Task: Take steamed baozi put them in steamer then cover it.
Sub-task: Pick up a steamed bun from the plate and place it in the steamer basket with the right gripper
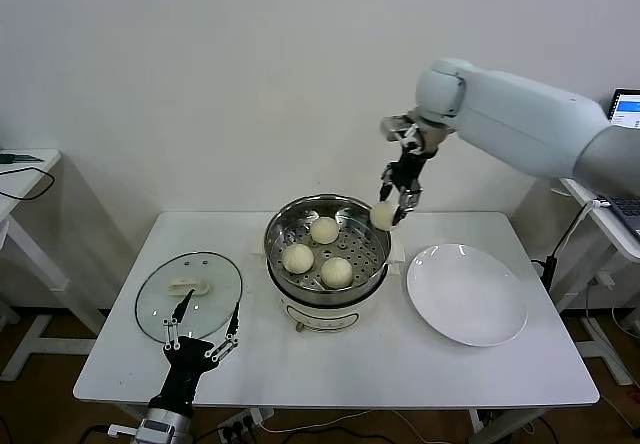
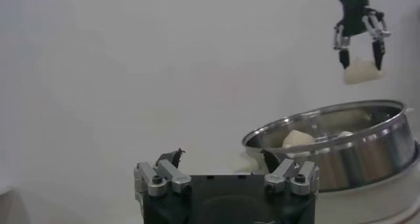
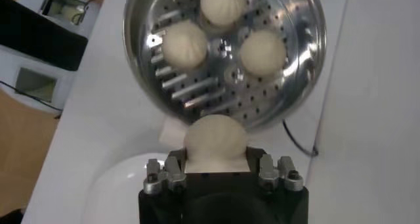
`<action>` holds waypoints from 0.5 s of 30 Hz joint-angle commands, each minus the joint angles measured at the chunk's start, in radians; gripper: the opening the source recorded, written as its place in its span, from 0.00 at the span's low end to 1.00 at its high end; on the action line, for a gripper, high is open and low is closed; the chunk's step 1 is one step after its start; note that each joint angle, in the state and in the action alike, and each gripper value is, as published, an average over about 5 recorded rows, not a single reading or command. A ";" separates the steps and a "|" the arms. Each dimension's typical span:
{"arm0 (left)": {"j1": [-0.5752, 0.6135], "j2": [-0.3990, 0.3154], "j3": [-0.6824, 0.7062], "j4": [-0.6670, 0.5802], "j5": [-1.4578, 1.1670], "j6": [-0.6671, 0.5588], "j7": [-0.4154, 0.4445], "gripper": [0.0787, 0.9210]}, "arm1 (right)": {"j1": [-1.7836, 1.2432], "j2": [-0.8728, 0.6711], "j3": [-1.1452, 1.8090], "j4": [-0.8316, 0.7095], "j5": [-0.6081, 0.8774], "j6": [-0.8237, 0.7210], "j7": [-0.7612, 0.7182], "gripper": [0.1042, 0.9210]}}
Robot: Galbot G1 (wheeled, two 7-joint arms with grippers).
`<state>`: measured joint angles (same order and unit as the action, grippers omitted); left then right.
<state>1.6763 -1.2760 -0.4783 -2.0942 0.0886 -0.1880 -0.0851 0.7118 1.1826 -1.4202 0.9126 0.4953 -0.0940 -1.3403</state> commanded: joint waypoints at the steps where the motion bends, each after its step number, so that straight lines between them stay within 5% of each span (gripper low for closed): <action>1: -0.003 -0.003 -0.004 0.004 -0.003 0.000 0.000 0.88 | -0.023 0.115 -0.057 -0.021 0.014 -0.029 0.054 0.63; 15: 0.004 -0.006 -0.017 0.005 -0.003 -0.003 -0.001 0.88 | -0.106 0.142 -0.048 -0.100 -0.038 -0.021 0.079 0.63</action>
<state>1.6803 -1.2810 -0.4928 -2.0925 0.0854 -0.1891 -0.0857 0.6426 1.2945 -1.4546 0.8465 0.4715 -0.1073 -1.2811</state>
